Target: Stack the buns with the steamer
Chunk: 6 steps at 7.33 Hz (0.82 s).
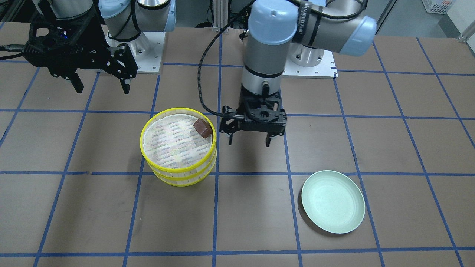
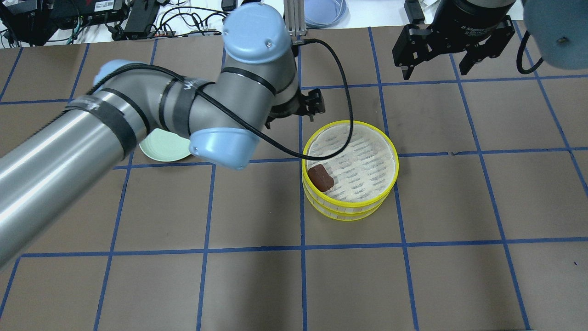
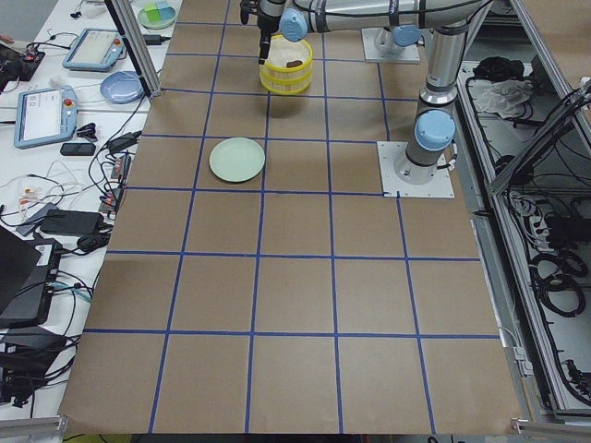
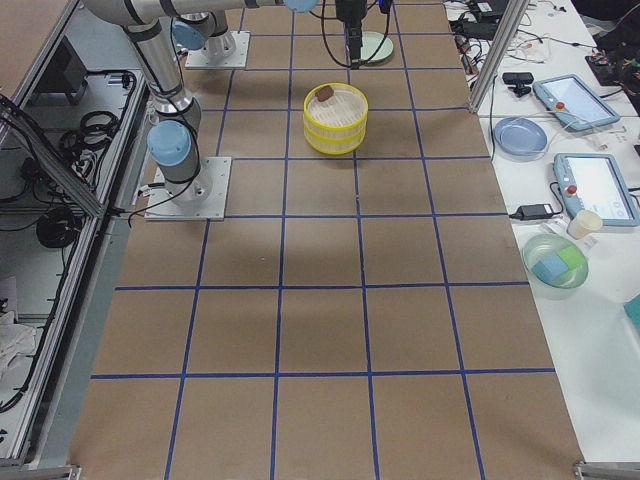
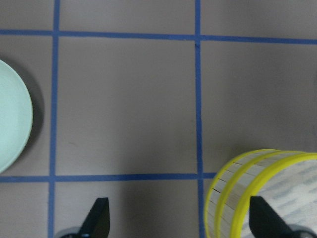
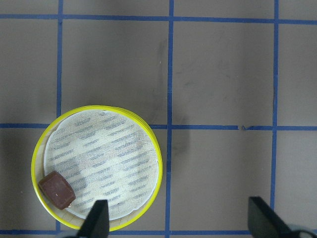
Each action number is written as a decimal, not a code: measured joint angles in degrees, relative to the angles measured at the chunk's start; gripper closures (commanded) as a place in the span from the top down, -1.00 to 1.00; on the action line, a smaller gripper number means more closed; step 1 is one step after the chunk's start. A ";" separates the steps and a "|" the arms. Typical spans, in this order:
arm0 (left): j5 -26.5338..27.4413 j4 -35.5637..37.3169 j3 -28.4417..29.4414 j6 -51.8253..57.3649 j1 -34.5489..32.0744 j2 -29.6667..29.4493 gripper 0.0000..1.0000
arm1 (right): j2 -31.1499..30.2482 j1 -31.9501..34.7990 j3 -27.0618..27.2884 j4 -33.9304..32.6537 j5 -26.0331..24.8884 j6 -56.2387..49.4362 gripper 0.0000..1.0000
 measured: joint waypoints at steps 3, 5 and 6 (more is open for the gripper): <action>-0.19 -18.42 9.04 7.63 10.77 5.14 1.00 | 0.00 0.00 0.00 -0.02 0.01 -0.01 1.00; 0.00 -25.99 11.15 7.94 12.63 7.95 1.00 | 0.00 0.00 0.00 -0.05 0.02 -0.02 1.00; -0.08 -27.49 11.05 7.93 13.02 8.71 1.00 | 0.00 0.00 0.00 -0.08 0.02 -0.01 1.00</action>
